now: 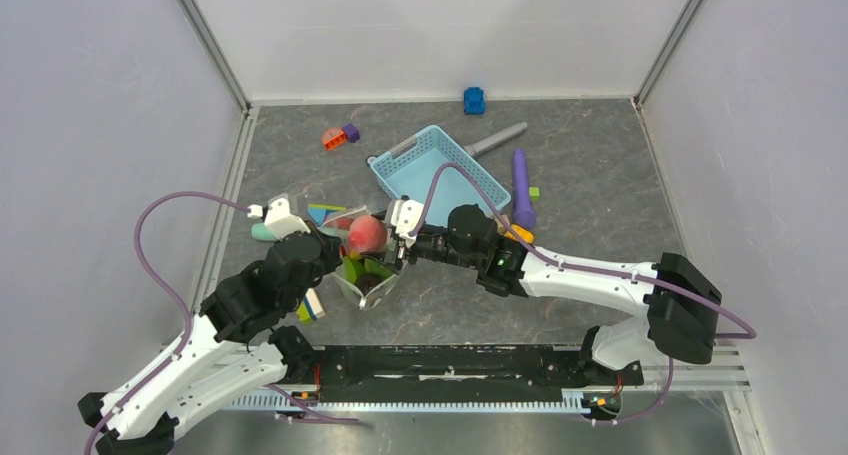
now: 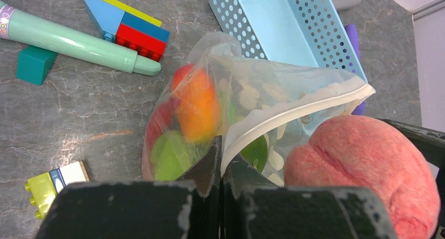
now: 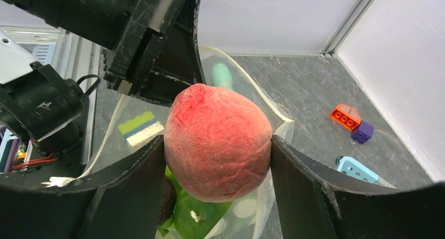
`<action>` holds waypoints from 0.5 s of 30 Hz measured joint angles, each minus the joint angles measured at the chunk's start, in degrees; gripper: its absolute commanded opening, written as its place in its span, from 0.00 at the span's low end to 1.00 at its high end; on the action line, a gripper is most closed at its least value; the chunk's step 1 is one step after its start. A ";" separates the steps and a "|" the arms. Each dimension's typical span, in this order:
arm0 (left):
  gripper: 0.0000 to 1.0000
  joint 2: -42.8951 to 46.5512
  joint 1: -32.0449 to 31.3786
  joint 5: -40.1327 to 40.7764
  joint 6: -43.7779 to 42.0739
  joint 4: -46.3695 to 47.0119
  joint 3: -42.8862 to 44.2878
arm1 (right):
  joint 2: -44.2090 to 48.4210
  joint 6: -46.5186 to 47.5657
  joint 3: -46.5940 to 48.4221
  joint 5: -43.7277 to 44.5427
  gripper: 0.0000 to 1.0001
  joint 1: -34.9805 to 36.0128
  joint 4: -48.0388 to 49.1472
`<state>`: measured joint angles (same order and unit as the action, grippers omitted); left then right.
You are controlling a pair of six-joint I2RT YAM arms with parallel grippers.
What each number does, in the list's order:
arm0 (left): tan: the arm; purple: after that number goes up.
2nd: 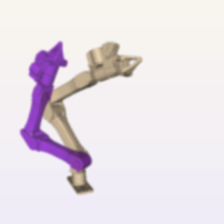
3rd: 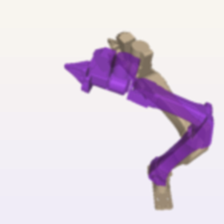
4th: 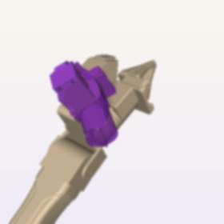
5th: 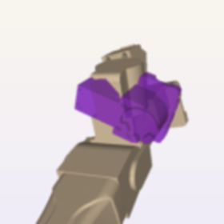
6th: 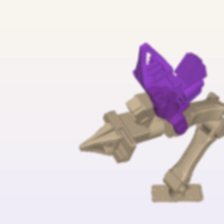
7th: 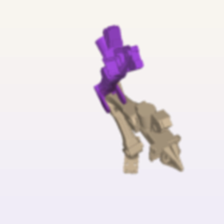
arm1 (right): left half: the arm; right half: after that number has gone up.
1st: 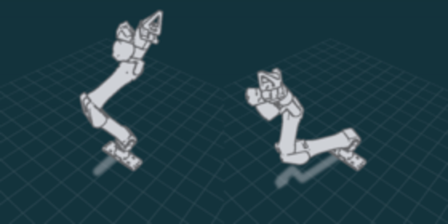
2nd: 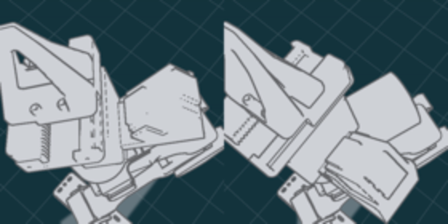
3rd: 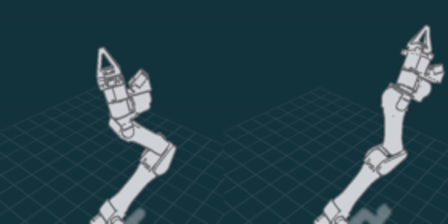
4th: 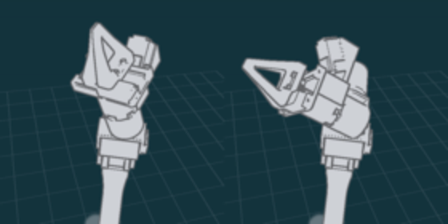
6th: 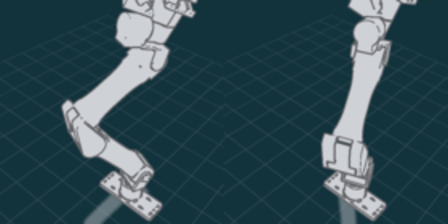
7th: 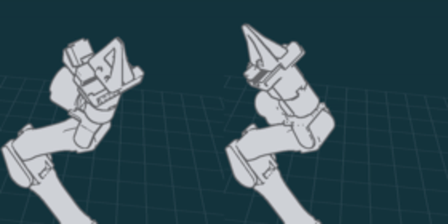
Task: Place the food in the zip-top bag and seal the zipper
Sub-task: Place the fake fruit in the zipper food storage bag.
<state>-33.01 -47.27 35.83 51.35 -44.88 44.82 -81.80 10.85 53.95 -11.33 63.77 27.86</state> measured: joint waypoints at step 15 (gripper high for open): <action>0.03 0.13 0.00 -0.02 0.00 0.04 0.00 | -0.11 0.61 0.68 2.84 0.98 0.00 -4.28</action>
<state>-32.88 -47.27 35.81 51.35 -44.84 44.82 -81.91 11.46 54.63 -8.49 63.77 23.57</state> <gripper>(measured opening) 0.030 0.979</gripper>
